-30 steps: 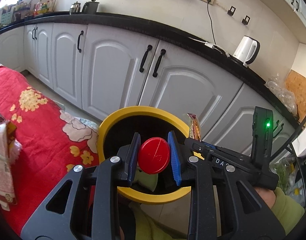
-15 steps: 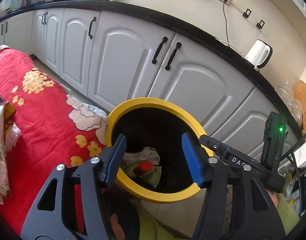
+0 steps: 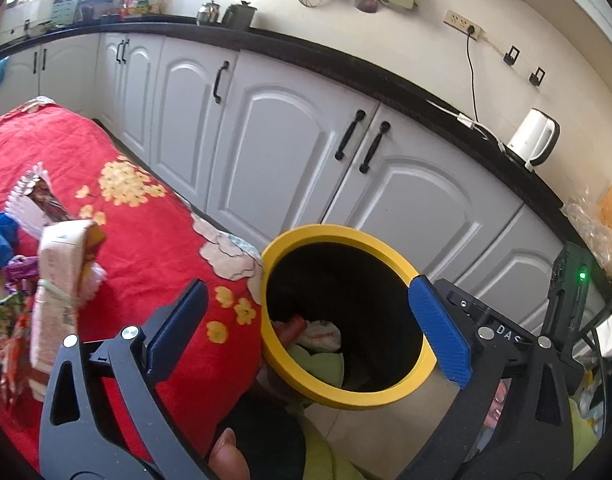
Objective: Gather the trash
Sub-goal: 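Move both grippers back toward the trash pile on the table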
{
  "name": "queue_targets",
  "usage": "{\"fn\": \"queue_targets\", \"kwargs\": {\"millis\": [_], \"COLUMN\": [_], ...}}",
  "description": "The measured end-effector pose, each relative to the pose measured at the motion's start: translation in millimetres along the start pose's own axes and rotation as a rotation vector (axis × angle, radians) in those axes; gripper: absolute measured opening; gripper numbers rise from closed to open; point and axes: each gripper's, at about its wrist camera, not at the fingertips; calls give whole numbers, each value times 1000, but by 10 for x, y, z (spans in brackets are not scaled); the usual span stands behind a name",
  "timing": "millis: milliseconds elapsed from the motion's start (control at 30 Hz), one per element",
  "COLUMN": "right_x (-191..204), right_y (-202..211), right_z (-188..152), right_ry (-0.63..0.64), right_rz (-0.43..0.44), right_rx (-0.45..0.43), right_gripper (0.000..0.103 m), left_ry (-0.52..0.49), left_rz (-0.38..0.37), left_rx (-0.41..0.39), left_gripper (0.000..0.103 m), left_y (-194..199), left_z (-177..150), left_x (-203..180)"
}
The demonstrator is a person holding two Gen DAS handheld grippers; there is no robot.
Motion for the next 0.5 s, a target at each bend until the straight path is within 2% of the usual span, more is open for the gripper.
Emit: {"fn": "queue_targets", "kwargs": {"millis": [500], "right_x": [526], "right_y": [214], "right_z": [-76], "right_ry": [98], "right_rz": [66], "right_rx": [-35], "right_gripper": [76], "left_ry": [0], "left_rz": [66], "left_rx": [-63], "left_gripper": [92], "left_y": [410], "left_z": [29], "left_x": [180]}}
Point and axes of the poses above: each gripper's, at about its wrist camera, not at the fingertips, and y roughly against the way its jaws point, x to its left, z to its top, and after that the axes turned 13 degrees about -y, right-handed
